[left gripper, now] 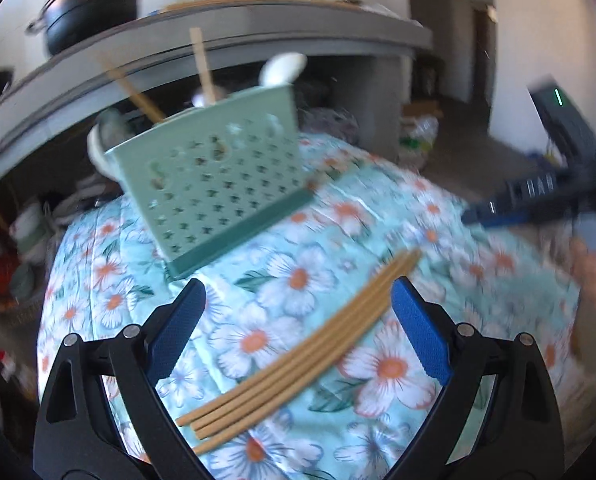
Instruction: Organize utensils
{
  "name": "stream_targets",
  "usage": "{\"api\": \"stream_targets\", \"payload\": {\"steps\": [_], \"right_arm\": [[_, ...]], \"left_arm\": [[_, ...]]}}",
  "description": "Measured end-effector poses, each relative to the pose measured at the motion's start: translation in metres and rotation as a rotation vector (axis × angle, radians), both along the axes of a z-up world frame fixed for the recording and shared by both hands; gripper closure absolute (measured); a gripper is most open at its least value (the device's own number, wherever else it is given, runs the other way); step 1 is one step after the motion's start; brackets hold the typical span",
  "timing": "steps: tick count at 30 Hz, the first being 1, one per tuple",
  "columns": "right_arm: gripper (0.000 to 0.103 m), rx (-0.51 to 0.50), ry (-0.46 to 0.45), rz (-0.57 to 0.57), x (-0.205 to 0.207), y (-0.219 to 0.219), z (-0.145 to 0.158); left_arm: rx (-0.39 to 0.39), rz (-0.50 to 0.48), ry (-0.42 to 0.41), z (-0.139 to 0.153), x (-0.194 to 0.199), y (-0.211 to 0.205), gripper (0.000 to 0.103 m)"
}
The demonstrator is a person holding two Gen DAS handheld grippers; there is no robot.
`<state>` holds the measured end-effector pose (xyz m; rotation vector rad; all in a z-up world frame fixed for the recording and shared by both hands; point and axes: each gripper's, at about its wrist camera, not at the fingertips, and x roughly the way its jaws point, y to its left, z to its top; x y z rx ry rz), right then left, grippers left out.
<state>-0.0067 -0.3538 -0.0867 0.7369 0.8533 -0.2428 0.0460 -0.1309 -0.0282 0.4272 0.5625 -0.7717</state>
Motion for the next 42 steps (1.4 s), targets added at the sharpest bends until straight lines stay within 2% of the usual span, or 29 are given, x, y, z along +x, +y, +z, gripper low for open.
{"api": "stream_targets", "payload": {"steps": [5, 8, 12, 16, 22, 31, 37, 42], "right_arm": [[0.056, 0.009, -0.016, 0.046, 0.006, 0.007, -0.001], [0.056, 0.019, -0.017, 0.072, 0.008, 0.011, -0.004], [0.056, 0.036, -0.018, 0.083, 0.009, 0.012, -0.007], [0.056, 0.047, -0.028, 0.081, 0.006, 0.010, -0.007], [0.056, 0.065, -0.037, 0.072, 0.002, 0.006, -0.009], [0.056, 0.074, -0.053, 0.078, 0.000, 0.006, -0.007], [0.056, 0.109, -0.064, 0.088, 0.002, 0.008, -0.009], [0.056, 0.110, -0.061, 0.096, 0.004, 0.010, -0.008]], "left_arm": [[0.182, -0.081, -0.147, -0.024, -0.033, -0.027, 0.037], [0.248, -0.106, -0.187, -0.034, -0.042, -0.037, 0.051], [0.320, -0.126, -0.193, -0.045, -0.042, -0.047, 0.070], [0.375, -0.159, -0.190, -0.056, -0.043, -0.054, 0.074], [0.417, -0.179, -0.234, -0.059, -0.046, -0.061, 0.090], [0.439, -0.215, -0.246, -0.046, -0.061, -0.055, 0.091], [0.402, -0.232, -0.045, -0.040, -0.061, -0.050, 0.091], [0.386, -0.214, -0.027, -0.043, -0.058, -0.050, 0.090]]}}
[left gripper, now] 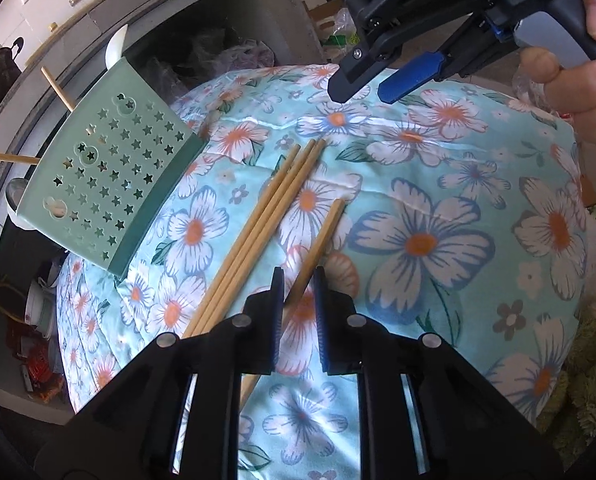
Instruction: Organize utensils
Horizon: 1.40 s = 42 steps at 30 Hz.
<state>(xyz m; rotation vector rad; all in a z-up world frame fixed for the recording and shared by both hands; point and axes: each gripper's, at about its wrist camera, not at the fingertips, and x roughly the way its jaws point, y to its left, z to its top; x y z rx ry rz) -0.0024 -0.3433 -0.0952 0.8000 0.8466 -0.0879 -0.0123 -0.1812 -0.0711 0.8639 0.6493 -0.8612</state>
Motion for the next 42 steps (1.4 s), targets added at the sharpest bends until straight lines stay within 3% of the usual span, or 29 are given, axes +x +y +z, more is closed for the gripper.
{"api": "stream_targets", "payload": {"steps": [15, 42], "right_arm": [[0.056, 0.020, 0.007, 0.006, 0.002, 0.002, -0.002], [0.056, 0.038, 0.011, 0.006, 0.002, 0.002, -0.006]], "left_arm": [[-0.013, 0.001, 0.035, -0.007, 0.010, -0.009, 0.088], [-0.007, -0.003, 0.020, -0.011, 0.012, -0.010, 0.088]]}}
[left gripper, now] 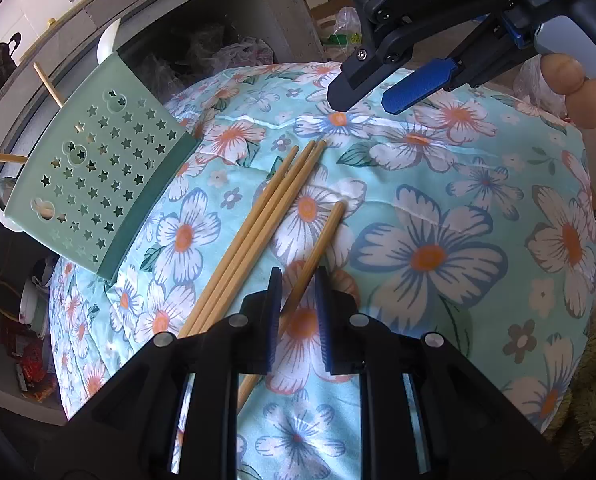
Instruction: Organize utensils
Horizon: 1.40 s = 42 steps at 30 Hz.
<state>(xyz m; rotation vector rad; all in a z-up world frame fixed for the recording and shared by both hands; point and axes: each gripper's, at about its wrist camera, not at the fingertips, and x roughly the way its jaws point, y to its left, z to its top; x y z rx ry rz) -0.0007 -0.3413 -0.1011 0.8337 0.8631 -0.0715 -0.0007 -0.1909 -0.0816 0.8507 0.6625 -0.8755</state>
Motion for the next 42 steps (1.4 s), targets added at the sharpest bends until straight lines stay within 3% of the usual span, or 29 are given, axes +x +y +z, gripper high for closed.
{"api": "stream_targets", "payload": {"steps": [42], "right_arm": [[0.056, 0.021, 0.002, 0.001, -0.0002, 0.0025, -0.0044]], "left_arm": [[0.003, 0.002, -0.013, 0.0005, -0.0065, -0.0029, 0.088]]}}
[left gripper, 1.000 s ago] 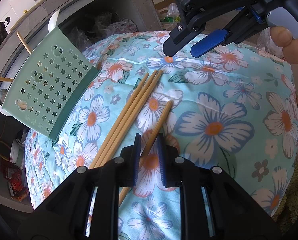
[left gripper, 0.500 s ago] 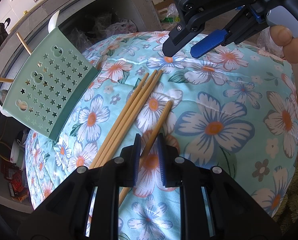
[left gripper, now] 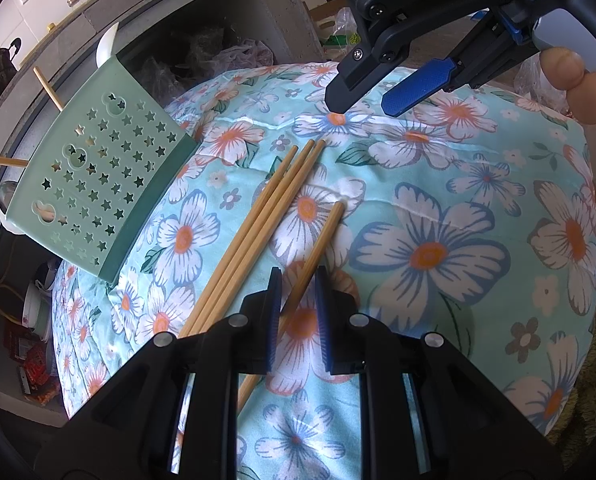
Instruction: Organize utensils
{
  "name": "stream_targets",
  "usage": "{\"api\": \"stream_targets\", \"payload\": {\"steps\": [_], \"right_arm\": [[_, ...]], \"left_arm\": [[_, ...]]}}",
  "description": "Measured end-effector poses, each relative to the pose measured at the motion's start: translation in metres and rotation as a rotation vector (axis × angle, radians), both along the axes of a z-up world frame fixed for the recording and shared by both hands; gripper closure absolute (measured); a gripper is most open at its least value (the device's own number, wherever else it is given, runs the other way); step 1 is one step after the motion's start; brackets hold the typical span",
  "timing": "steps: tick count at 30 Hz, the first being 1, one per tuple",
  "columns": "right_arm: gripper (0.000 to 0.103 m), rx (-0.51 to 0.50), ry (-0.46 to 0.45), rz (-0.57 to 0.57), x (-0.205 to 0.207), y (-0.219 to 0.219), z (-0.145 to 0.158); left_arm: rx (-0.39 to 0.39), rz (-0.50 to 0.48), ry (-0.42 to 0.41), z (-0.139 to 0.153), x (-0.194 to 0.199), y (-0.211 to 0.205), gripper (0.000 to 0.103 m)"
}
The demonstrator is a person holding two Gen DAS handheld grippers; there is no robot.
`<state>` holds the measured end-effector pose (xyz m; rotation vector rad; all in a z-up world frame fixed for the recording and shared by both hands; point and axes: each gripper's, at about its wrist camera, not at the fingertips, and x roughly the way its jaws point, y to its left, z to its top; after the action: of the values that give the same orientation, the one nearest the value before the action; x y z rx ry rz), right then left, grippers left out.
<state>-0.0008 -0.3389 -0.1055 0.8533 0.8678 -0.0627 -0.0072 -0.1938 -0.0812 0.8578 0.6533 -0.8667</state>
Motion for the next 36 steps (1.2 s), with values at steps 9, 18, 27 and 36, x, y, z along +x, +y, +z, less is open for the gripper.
{"api": "stream_targets", "payload": {"steps": [9, 18, 27, 36], "right_arm": [[0.056, 0.010, 0.001, 0.004, 0.000, 0.000, -0.001], [0.056, 0.031, 0.002, 0.010, 0.004, -0.002, -0.004], [0.056, 0.218, -0.006, -0.002, 0.011, -0.013, -0.026], [0.066, 0.400, -0.019, -0.003, 0.031, -0.008, -0.041]], "left_arm": [[0.003, -0.001, -0.004, 0.000, 0.001, -0.001, 0.088], [0.005, 0.001, -0.010, 0.000, 0.003, -0.003, 0.088], [0.009, 0.004, -0.020, 0.000, 0.008, -0.003, 0.088], [-0.001, 0.006, -0.019, -0.002, 0.018, -0.002, 0.088]]}}
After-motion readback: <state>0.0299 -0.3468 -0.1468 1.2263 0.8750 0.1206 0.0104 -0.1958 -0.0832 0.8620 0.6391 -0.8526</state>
